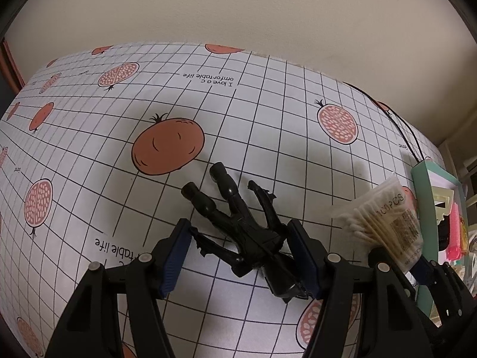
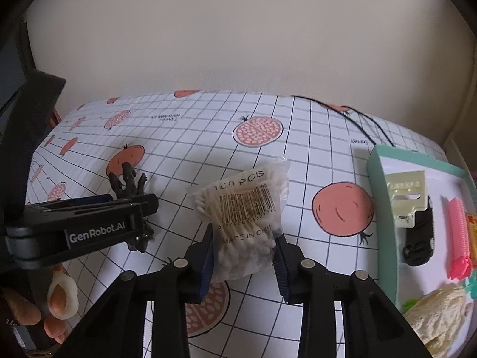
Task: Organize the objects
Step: 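Carry the cotton swab bag and black figure over the white tray with both tools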
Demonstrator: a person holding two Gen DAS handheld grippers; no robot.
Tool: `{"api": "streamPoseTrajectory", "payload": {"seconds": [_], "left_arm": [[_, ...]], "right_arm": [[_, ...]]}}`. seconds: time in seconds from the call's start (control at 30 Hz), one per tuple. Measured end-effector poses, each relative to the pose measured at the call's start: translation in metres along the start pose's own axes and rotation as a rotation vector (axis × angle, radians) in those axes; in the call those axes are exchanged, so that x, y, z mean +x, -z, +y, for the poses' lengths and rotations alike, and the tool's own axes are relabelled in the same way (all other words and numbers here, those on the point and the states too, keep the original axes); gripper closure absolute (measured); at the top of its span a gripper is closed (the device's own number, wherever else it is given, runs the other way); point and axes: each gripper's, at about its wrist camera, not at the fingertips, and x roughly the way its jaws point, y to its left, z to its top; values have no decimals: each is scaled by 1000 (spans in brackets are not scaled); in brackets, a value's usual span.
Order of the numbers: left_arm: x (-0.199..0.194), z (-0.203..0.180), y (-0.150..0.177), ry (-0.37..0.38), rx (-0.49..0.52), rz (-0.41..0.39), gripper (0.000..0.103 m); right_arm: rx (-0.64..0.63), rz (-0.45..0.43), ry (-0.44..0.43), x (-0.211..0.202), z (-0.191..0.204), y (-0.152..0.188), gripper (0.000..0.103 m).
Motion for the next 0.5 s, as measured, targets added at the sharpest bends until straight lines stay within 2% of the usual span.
{"api": "streamPoseTrajectory", "payload": {"seconds": [0.27,0.5], "left_arm": [[-20,-3,3,9,-20,-13,36],[-54,-20,11,24,-14,-38,36]], "right_arm": [[14,-24,11,-30,-10,-5,66],[41,-49,38,-72,-23,-5,66]]}}
